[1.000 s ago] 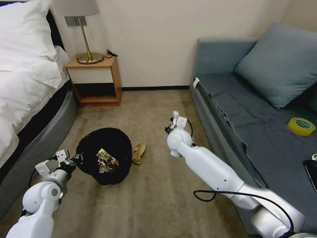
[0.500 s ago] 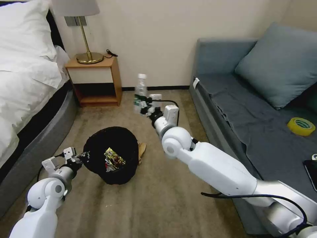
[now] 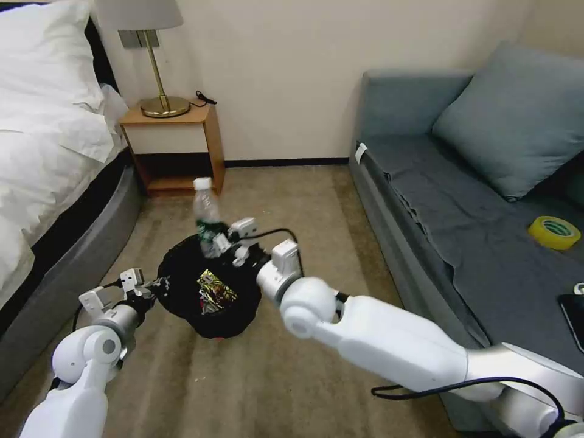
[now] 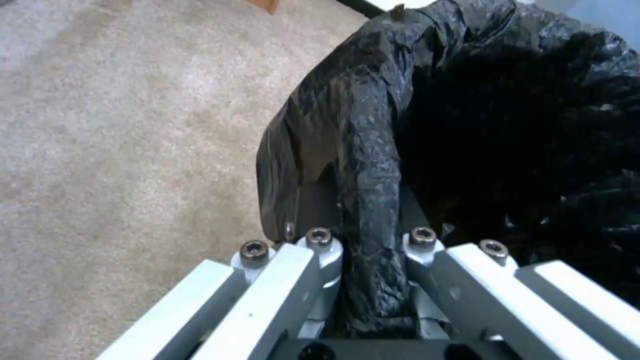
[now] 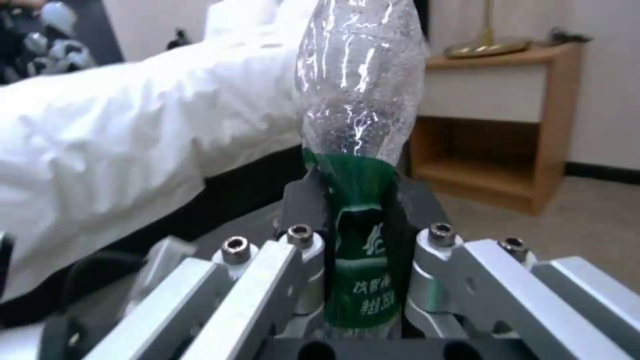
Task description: Pick up the trash bin, then pick up the garbage on the floor and place it into the trash bin.
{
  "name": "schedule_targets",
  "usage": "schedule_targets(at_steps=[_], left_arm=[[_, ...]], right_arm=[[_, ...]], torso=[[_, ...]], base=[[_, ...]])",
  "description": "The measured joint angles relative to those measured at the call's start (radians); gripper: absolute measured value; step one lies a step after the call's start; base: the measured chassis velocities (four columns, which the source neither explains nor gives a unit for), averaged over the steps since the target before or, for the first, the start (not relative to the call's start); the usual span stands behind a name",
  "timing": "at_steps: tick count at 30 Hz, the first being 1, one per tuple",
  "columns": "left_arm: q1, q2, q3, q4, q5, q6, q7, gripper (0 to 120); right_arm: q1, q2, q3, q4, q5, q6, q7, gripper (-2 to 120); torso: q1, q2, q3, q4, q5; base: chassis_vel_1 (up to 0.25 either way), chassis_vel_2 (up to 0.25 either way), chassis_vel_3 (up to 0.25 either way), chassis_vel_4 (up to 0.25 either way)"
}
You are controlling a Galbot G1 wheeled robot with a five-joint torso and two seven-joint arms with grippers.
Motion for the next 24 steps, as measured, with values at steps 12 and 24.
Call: schedule_targets(at_steps=[12, 24], left_arm=[[0.009, -0.005, -0.014, -0.016, -0.017, 0.0, -0.008, 4], [0.016, -0.007, -0.026, -0.029, -0.025, 0.0, -0.015, 4]], right_arm=[[-0.028, 0.016, -0.022, -0.048, -0.084, 0.0, -0.03, 25], [-0.063, -0.012, -0.006, -0.033, -0.12, -0.02, -0.038, 70]], torso=[[0.0, 0.0, 0.0, 0.0, 0.0], [0.0, 0.0, 0.0, -0.0002, 0.0]], base=[[0.0, 0.0, 0.0, 0.0], [0.0, 0.0, 0.0, 0.0]])
